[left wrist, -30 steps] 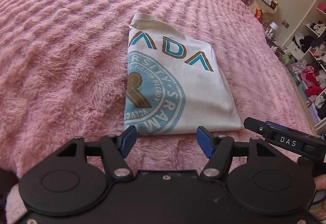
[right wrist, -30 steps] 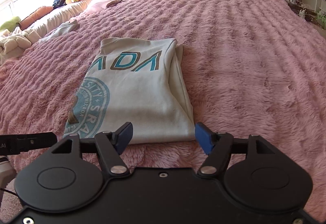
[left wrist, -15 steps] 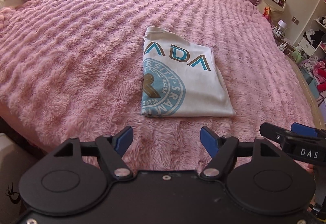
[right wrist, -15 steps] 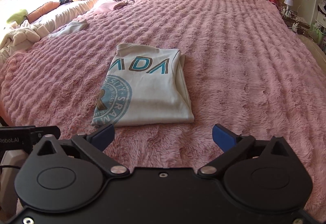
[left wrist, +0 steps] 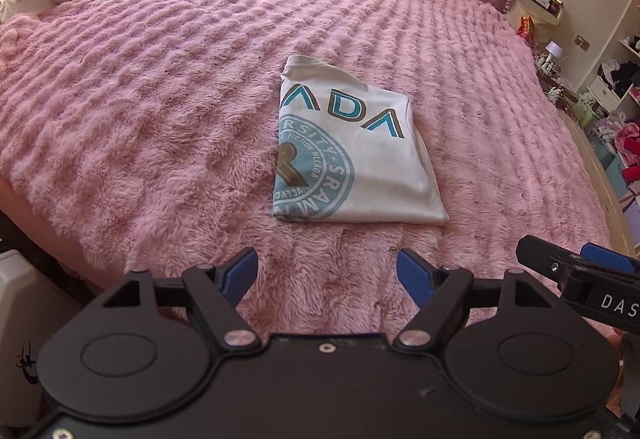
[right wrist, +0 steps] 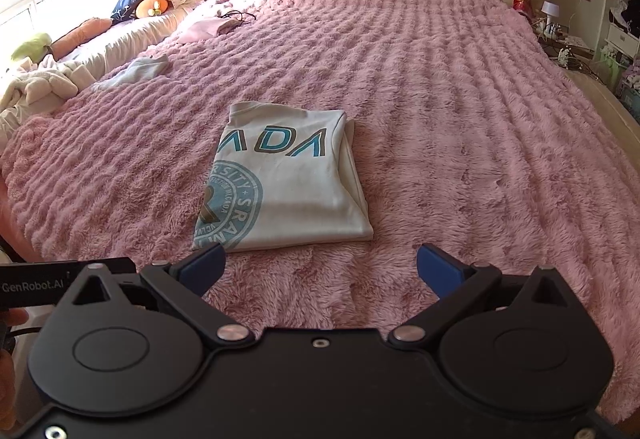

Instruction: Fold small clothes

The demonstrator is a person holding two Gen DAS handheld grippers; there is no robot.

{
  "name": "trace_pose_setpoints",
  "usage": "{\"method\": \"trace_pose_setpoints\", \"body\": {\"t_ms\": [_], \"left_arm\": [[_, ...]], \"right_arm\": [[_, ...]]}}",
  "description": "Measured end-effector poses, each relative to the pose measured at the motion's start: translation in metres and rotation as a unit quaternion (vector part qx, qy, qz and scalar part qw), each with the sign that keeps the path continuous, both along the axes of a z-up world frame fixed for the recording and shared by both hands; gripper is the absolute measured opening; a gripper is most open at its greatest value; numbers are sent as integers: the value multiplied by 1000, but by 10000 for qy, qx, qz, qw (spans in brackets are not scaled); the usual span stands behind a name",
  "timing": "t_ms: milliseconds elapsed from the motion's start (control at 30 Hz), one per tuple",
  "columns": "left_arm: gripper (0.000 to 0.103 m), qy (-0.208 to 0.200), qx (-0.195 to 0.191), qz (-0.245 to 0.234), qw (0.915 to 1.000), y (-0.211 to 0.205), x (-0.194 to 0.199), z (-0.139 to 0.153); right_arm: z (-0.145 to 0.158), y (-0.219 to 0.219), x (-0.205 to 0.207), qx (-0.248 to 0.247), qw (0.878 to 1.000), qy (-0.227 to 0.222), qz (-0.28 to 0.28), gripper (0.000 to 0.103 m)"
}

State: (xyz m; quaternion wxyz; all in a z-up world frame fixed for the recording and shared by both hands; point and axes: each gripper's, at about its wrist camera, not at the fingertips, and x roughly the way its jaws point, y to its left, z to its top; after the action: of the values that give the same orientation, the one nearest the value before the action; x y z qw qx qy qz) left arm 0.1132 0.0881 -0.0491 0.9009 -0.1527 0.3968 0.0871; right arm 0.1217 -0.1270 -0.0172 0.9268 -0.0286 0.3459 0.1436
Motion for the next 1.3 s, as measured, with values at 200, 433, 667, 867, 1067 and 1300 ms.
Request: {"method": "trace_pose_setpoints", "body": {"t_ms": [200,433,667,867,1067,1300], "left_arm": [[89,26,276,89,9996,-6,-2,1],[91,217,271,187,9992,-2,3,-1],[91,292,389,183,9986,-3,4,0],[91,317,449,127,9984,-5,4,1],[91,284,415,171,9986,-5,1,2],[92,297,496,476,9972,-1,0,1]], "right_arm": [[-3,3,1,10,10000,49,1,103],[-6,3,2,-59,10000,68,-34,103],[-6,3,2,-96,9999,83,-45,103],[-7,3,2,-114,9999,83,-47,103],[-8,1,3,-103,9999,89,-61,103],[-9,-1,3,-109,9999,76,-72,103]]}}
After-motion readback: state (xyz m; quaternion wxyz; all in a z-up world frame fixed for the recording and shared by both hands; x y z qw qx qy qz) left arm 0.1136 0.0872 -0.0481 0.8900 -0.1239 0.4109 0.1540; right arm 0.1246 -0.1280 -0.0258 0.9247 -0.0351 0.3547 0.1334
